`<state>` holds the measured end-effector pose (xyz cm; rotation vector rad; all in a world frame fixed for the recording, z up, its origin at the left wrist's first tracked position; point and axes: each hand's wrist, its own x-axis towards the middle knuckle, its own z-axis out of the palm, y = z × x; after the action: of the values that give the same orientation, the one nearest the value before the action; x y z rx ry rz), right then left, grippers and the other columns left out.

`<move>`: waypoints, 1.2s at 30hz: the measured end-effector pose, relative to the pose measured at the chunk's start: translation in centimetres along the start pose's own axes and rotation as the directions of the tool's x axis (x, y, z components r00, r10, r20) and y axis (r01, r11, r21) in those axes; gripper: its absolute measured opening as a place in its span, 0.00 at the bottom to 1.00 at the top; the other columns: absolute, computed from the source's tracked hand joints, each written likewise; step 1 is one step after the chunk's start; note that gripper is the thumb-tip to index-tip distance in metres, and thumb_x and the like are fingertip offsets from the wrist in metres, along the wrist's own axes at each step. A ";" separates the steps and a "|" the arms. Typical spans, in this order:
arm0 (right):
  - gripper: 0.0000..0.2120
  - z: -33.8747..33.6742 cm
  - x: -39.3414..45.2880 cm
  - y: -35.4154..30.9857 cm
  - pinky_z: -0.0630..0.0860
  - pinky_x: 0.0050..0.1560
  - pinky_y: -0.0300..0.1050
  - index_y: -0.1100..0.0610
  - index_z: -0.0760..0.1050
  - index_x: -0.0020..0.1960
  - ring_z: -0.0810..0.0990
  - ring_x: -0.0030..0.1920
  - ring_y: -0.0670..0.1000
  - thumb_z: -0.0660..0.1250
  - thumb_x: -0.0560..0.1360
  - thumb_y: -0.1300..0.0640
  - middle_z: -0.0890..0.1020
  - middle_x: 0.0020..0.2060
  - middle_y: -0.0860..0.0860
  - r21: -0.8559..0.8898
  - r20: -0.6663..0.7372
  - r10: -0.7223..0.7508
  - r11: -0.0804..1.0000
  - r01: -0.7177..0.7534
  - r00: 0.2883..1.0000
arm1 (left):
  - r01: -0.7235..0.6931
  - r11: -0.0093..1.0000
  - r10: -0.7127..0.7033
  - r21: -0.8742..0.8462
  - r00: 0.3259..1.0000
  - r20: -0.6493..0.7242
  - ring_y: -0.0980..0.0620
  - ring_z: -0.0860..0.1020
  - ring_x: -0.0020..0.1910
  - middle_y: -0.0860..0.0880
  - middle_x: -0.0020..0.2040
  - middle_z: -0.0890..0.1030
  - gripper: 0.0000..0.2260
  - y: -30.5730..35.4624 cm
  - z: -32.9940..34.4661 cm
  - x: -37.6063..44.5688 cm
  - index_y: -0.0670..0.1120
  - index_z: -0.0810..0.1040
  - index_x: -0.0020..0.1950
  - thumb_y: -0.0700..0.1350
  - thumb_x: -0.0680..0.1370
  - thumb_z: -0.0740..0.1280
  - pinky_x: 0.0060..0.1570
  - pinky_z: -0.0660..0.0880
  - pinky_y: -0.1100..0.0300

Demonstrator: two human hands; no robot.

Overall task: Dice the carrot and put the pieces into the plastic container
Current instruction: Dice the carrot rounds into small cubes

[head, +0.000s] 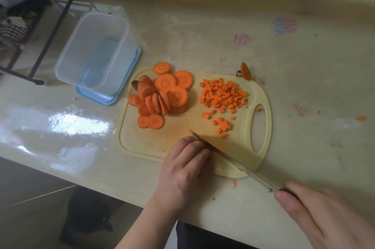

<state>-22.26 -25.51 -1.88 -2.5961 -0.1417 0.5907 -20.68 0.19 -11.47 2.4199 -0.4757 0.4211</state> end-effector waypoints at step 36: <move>0.27 0.3 0.1 -0.6 0.72 0.30 0.36 0.45 0.62 0.38 0.73 0.28 0.41 0.33 0.73 0.28 0.70 0.22 0.45 -0.192 0.111 -0.027 0.980 0.048 0.993 | -0.001 1.000 0.001 -0.013 0.999 -0.032 0.44 0.80 0.55 0.42 0.52 0.84 0.06 0.1 -0.2 -0.9 0.35 0.85 0.49 0.33 0.73 0.76 0.54 0.78 0.52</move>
<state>-22.28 -24.82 -1.93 -2.7425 -0.2967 0.7369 -21.58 0.44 -11.69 2.3973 -0.4646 0.4550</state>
